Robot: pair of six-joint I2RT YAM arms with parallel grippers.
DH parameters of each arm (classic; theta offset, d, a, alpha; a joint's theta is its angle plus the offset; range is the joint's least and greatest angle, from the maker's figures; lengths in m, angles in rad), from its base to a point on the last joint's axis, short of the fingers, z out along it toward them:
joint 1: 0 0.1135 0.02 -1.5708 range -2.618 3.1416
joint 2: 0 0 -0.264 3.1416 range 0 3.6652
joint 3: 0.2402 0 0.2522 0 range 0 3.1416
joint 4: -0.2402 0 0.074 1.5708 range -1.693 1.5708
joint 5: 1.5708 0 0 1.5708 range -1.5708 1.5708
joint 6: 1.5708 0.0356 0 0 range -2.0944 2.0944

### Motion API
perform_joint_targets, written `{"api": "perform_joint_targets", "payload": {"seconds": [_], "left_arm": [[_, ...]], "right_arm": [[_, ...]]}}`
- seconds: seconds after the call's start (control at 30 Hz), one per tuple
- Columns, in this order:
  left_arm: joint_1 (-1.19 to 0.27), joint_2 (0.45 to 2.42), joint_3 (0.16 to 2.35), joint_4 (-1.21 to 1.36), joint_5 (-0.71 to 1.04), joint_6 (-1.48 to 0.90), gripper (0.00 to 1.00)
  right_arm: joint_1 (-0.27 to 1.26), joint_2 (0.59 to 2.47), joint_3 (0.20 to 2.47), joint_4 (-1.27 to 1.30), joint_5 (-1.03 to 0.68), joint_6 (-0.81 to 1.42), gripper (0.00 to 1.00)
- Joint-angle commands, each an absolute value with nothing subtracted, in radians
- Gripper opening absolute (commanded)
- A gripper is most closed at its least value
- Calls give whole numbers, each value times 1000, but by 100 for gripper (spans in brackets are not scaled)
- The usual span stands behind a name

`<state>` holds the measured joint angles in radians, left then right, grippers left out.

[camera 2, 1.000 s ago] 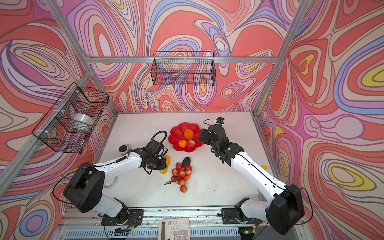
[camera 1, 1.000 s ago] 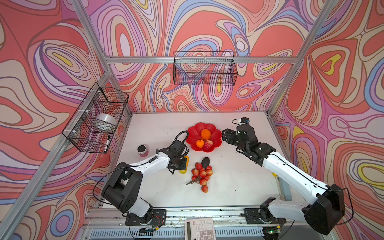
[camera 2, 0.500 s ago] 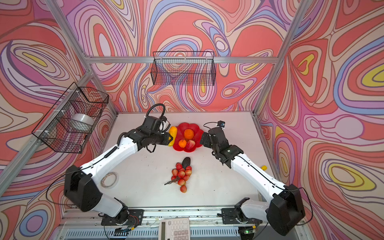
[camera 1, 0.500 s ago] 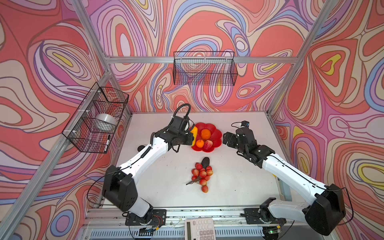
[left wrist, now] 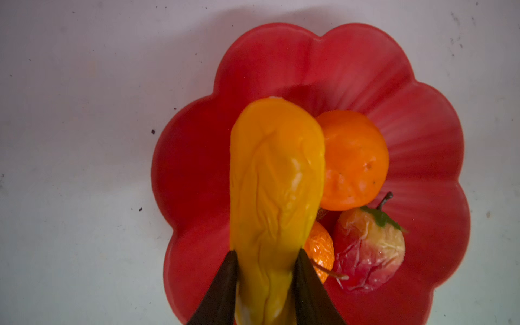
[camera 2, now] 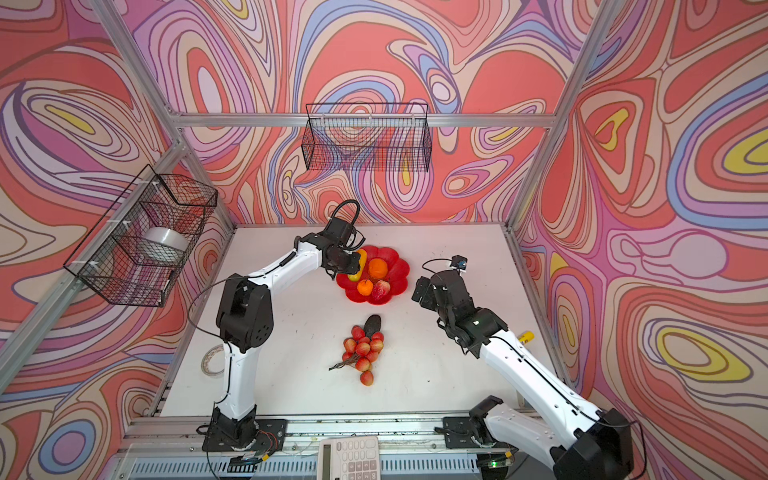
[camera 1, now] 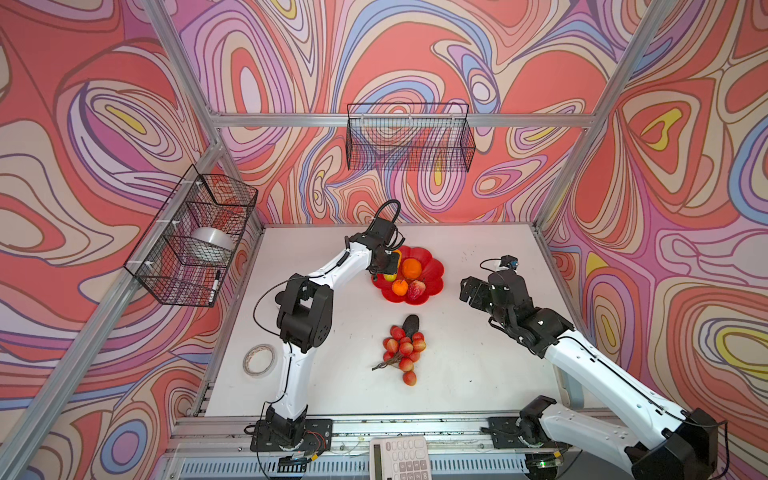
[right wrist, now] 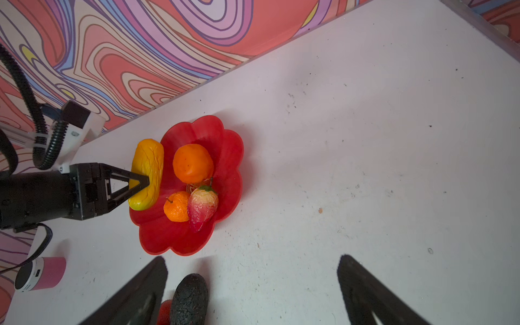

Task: Place and organize the fake fruits in the fruit bowl
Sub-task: 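Lower the papaya into the bowl with the left gripper and release it, then grasp the dark avocado with the right gripper while the left gripper withdraws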

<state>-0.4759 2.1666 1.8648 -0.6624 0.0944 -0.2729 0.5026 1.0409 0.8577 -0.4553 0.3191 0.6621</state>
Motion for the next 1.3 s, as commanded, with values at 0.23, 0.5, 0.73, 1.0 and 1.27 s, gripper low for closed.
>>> {"api": "perform_joint_targets", "payload": {"seconds": [0.23, 0.5, 0.73, 1.0, 1.27], "left_arm": [[-465, 2186, 1893, -713, 89, -332, 67], [-464, 1903, 1758, -568, 46, -353, 70], [-463, 1347, 1195, -174, -74, -355, 82], [-460, 757, 644, -280, -190, -519, 92], [-460, 344, 478, -501, -277, -657, 97]], "right_arm": [[495, 1086, 873, -470, 336, 655, 98], [500, 1270, 951, -453, 154, 634, 90], [645, 1434, 961, -384, 125, 728, 86], [728, 1603, 983, -292, 116, 842, 86], [732, 1760, 1057, -238, 38, 862, 83]]}}
